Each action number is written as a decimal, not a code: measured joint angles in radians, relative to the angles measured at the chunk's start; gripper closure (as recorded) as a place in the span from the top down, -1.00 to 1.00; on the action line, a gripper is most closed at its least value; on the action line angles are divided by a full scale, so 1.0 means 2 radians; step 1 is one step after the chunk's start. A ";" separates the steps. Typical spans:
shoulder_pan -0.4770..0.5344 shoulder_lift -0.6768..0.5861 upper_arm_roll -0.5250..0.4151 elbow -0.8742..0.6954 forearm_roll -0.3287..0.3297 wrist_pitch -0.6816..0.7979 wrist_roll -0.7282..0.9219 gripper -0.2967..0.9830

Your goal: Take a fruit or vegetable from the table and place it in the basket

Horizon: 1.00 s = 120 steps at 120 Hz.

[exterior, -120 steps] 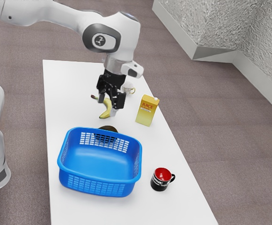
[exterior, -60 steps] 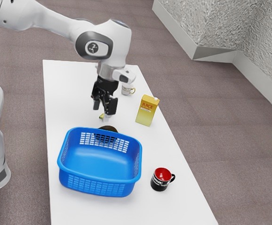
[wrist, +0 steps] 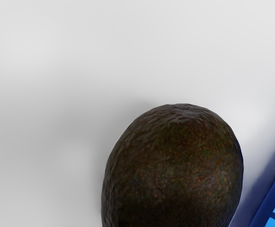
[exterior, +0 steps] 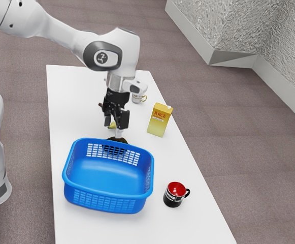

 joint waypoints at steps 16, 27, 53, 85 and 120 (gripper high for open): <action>0.000 0.001 0.000 -0.007 -0.008 0.010 0.007 0.54; 0.000 0.001 -0.001 -0.016 -0.013 0.017 0.011 0.54; -0.001 0.007 -0.003 -0.026 -0.026 0.037 0.019 0.53; -0.002 0.012 -0.005 -0.043 -0.047 0.066 0.027 0.53; 0.000 0.026 -0.007 -0.048 -0.063 0.081 0.034 0.52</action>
